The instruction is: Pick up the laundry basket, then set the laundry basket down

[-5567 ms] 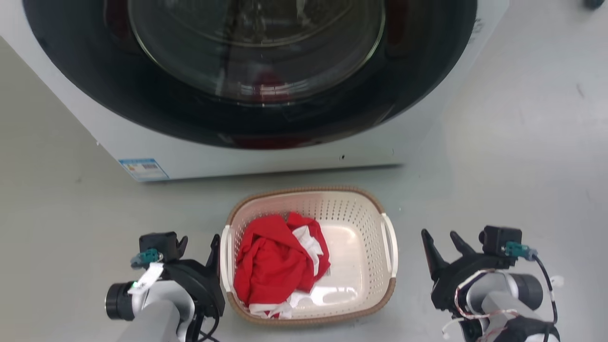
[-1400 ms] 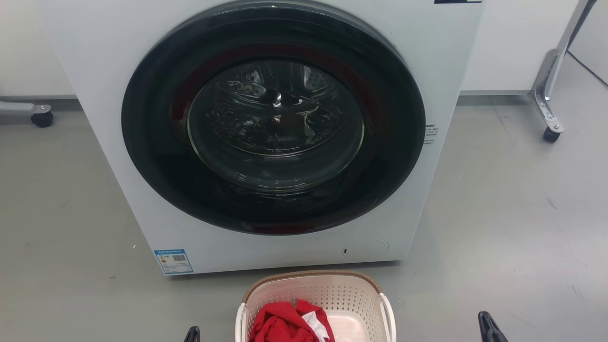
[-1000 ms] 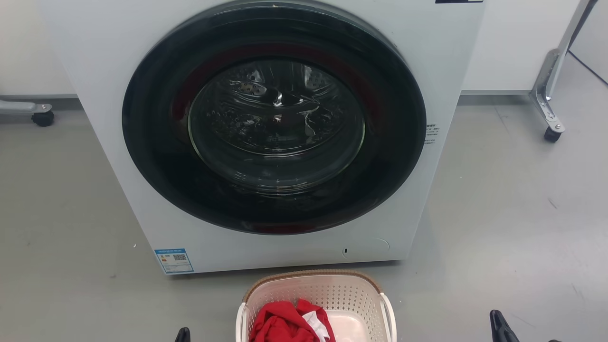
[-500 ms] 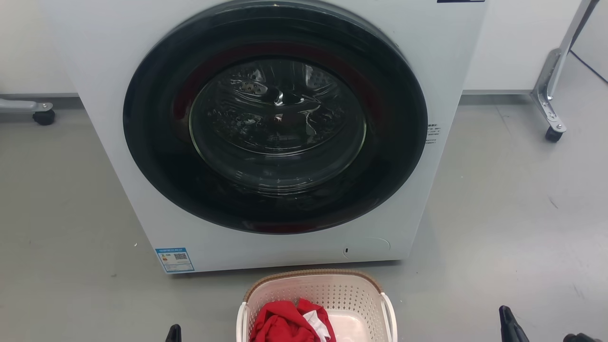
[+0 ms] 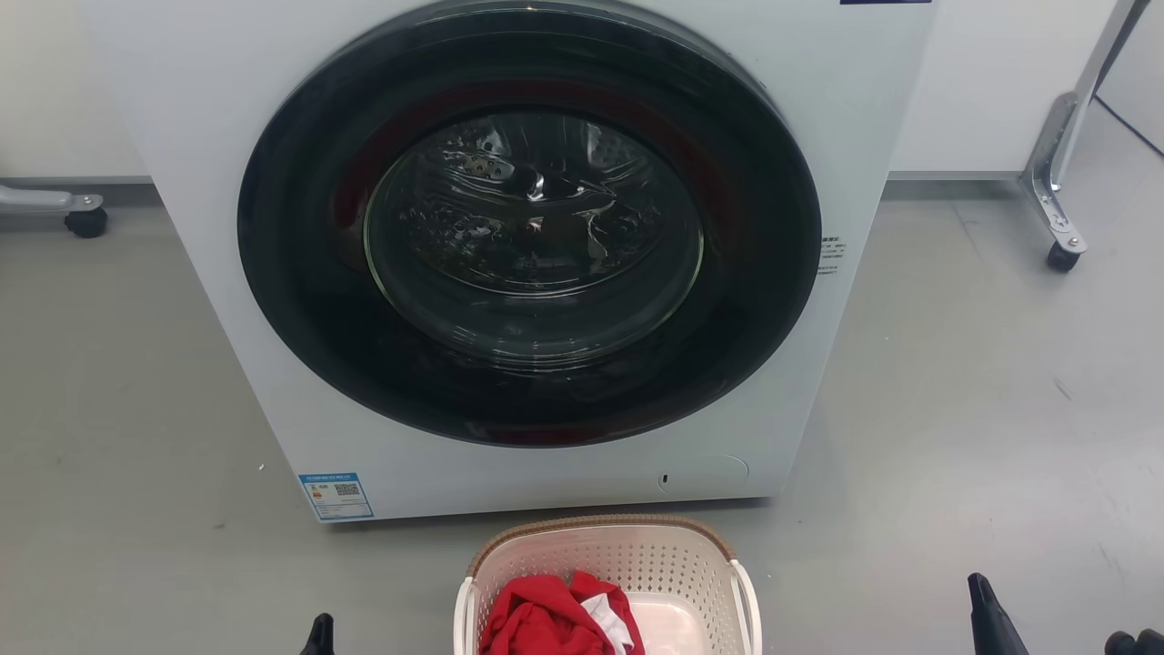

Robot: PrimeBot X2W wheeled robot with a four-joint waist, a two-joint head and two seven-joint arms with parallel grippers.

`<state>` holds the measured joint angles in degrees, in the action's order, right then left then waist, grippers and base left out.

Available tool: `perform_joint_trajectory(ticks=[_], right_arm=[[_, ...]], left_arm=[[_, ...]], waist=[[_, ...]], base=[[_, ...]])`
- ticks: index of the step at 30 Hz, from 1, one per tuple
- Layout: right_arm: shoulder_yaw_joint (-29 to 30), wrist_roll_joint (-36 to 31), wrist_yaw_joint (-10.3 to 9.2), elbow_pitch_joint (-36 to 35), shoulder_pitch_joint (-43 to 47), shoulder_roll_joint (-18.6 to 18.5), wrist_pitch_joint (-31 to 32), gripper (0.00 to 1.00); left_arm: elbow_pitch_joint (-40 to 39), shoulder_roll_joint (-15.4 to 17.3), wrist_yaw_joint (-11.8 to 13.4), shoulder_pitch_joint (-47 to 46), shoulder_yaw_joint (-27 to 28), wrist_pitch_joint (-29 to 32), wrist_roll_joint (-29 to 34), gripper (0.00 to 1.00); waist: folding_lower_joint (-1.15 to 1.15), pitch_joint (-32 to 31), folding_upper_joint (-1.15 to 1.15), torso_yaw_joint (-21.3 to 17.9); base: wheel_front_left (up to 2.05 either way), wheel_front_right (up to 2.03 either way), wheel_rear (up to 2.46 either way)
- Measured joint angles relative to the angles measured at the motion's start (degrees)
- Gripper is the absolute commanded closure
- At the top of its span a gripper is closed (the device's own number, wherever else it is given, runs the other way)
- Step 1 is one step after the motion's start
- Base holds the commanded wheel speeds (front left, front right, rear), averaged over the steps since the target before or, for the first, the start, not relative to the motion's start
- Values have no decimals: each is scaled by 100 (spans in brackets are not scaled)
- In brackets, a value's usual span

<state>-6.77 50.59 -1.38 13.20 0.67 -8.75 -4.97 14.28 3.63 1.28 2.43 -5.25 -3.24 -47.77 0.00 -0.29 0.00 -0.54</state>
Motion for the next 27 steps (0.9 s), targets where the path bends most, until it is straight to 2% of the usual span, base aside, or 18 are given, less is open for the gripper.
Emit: perform_joint_trajectory(ticks=[27], right_arm=[[688, 1935, 393, 187, -263, 293, 549, 100]], left_arm=[[131, -36, -390, -336, 500, 468, -2078, 100]], waist=[[0, 18, 0, 26]], base=[[0, 0, 0]])
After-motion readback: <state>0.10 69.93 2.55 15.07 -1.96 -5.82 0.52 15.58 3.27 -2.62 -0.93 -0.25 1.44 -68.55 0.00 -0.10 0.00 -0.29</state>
